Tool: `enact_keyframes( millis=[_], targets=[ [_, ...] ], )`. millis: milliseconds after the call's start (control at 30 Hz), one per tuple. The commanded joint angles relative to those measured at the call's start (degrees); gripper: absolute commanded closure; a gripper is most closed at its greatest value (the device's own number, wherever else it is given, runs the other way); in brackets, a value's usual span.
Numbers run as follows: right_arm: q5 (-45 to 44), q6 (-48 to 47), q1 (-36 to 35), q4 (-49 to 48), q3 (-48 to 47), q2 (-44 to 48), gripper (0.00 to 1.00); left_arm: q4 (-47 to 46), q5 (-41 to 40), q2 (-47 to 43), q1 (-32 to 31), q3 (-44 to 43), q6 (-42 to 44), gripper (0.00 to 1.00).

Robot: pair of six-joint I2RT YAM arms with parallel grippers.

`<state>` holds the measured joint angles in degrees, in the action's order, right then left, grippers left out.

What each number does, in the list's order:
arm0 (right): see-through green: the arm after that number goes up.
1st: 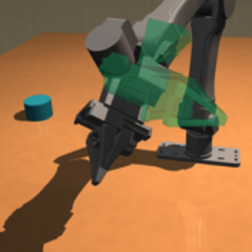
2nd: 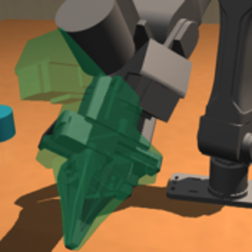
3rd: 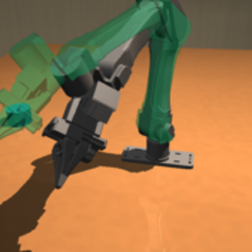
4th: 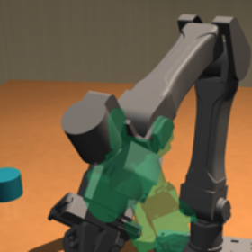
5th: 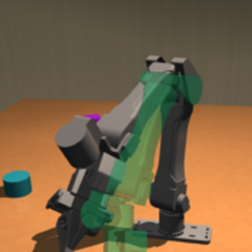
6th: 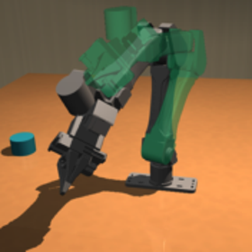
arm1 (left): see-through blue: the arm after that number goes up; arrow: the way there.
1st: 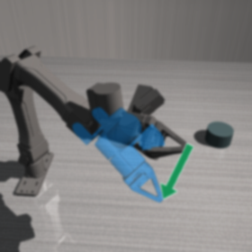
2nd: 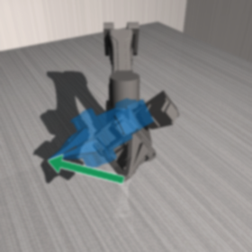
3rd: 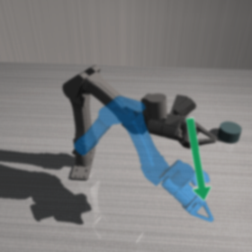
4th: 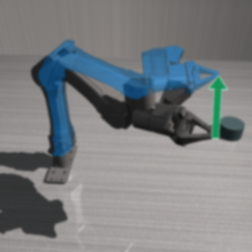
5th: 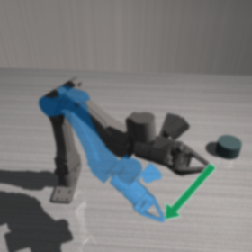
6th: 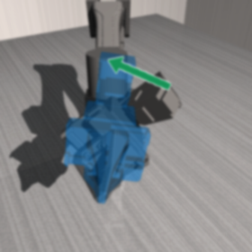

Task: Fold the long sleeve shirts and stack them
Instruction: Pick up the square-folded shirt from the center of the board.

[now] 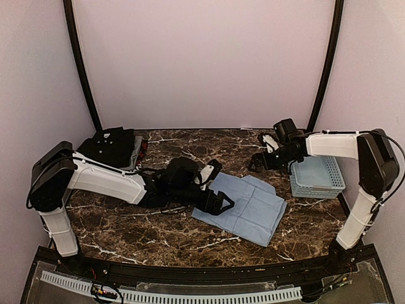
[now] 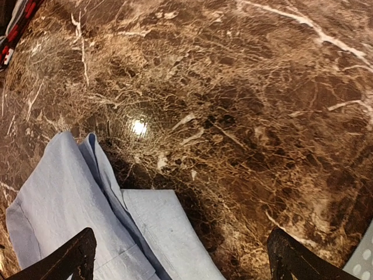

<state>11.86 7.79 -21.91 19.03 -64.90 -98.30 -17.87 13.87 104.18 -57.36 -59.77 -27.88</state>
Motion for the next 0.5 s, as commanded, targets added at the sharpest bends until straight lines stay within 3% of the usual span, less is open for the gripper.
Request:
enact_keyframes(
  millis=[0, 167, 467],
  targets=[
    [8.23, -4.86, 2.21, 3.12, -3.19, -4.66, 0.01, 2.09, -7.01, 0.24, -4.36, -0.50, 3.90, 0.06],
    [14.90, -7.41, 4.27, 5.94, -4.48, -8.82, 0.01, 3.62, -11.74, 2.37, -8.07, -1.95, 5.84, 0.06],
    [24.13, -8.71, 5.16, 6.24, -3.81, -12.89, 0.01, 4.35, -13.21, 5.12, -8.82, -2.88, 7.03, 0.06]
  ],
)
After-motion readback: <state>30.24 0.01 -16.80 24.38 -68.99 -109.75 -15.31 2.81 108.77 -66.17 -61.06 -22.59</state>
